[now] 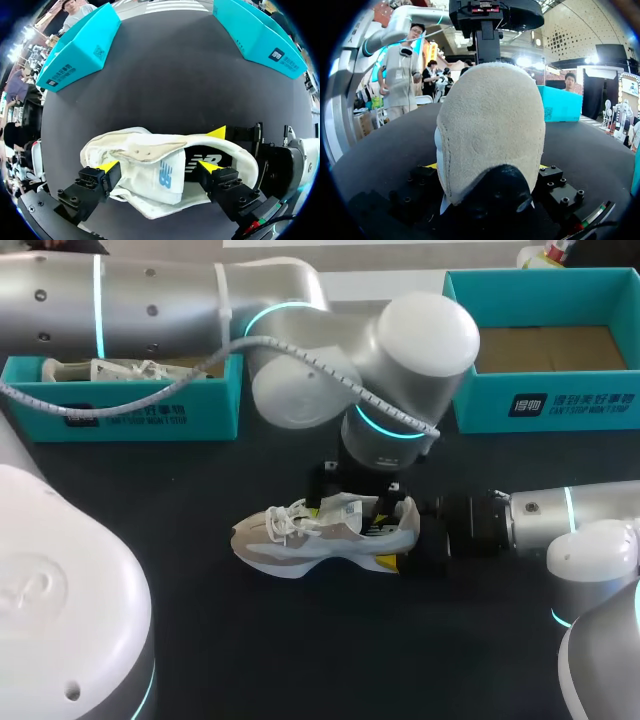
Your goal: Take the shoe out of the shoebox, open the shoe tongue, remove and reinsert the insole, then place the shoe into the shoebox
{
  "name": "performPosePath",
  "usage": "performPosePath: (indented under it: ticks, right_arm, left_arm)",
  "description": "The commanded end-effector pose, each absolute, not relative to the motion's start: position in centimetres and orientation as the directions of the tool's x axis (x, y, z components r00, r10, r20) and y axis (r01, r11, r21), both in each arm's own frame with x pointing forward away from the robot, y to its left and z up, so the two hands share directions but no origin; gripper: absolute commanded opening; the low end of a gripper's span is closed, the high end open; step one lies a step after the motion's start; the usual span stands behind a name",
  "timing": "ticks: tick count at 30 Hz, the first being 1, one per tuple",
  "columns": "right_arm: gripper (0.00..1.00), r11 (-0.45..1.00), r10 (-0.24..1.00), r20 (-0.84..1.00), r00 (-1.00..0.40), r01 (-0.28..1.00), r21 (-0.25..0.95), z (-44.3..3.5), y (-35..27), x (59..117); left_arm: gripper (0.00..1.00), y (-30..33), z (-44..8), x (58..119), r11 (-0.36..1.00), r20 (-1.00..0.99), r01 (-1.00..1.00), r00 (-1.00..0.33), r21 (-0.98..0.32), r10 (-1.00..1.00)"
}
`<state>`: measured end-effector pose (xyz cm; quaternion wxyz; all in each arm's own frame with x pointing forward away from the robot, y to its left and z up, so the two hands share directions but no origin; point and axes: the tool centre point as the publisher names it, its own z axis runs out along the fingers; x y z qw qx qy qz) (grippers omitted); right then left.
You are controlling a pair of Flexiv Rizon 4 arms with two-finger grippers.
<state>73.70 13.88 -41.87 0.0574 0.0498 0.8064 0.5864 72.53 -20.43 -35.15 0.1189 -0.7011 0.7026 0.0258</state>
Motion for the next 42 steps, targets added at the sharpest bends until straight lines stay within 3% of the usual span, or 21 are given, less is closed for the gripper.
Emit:
performPosePath:
  ticks: [1,7,8,9,10,12,13,14,32,42]
  right_arm:
    - [0.00,0.309,0.150,-0.035,-0.988,0.013,0.951,-42.2,14.2,73.7]
    - [0.00,0.309,0.150,-0.035,-0.988,0.013,0.951,-42.2,14.2,73.7]
    - [0.00,0.309,0.150,-0.035,-0.988,0.013,0.951,-42.2,14.2,73.7]
    - [0.00,0.309,0.150,-0.035,-0.988,0.013,0.951,-42.2,14.2,73.7]
    - [0.00,0.309,0.150,-0.035,-0.988,0.013,0.951,-42.2,14.2,73.7]
    - [0.00,0.309,0.150,-0.035,-0.988,0.013,0.951,-42.2,14.2,73.7]
    - [0.00,0.309,0.150,-0.035,-0.988,0.013,0.951,-42.2,14.2,73.7]
    - [0.00,0.309,0.150,-0.035,-0.988,0.013,0.951,-42.2,14.2,73.7]
    - [0.00,0.309,0.150,-0.035,-0.988,0.013,0.951,-42.2,14.2,73.7]
    - [0.00,0.309,0.150,-0.035,-0.988,0.013,0.951,-42.2,14.2,73.7]
  left_arm:
    - [1.00,-20.2,-35.5,71.8,0.006,-0.249,-0.990,0.029,-0.140,-0.968]
    - [1.00,-18.5,-35.1,71.4,-0.029,-0.270,-0.988,0.069,-0.149,-0.960]
    - [0.94,-18.2,-34.9,71.4,-0.041,-0.269,-0.988,0.080,-0.146,-0.960]
    - [0.85,-17.8,-34.6,71.4,-0.051,-0.269,-0.988,0.090,-0.149,-0.959]
    - [0.56,-17.6,-34.4,71.5,-0.054,-0.272,-0.987,0.093,-0.150,-0.958]
    - [0.30,-17.1,-34.0,71.5,-0.062,-0.267,-0.987,0.100,-0.147,-0.958]
    - [0.25,-17.0,-33.9,71.5,-0.063,-0.267,-0.987,0.101,-0.147,-0.959]
    - [0.00,-16.7,-33.5,71.5,-0.070,-0.255,-0.988,0.103,-0.138,-0.961]
    - [0.00,-12.3,-29.0,70.4,-0.118,-0.113,-0.992,0.122,-0.035,-0.986]
    - [0.00,-8.2,-30.8,70.7,-0.162,-0.124,-0.987,0.164,-0.021,-0.979]
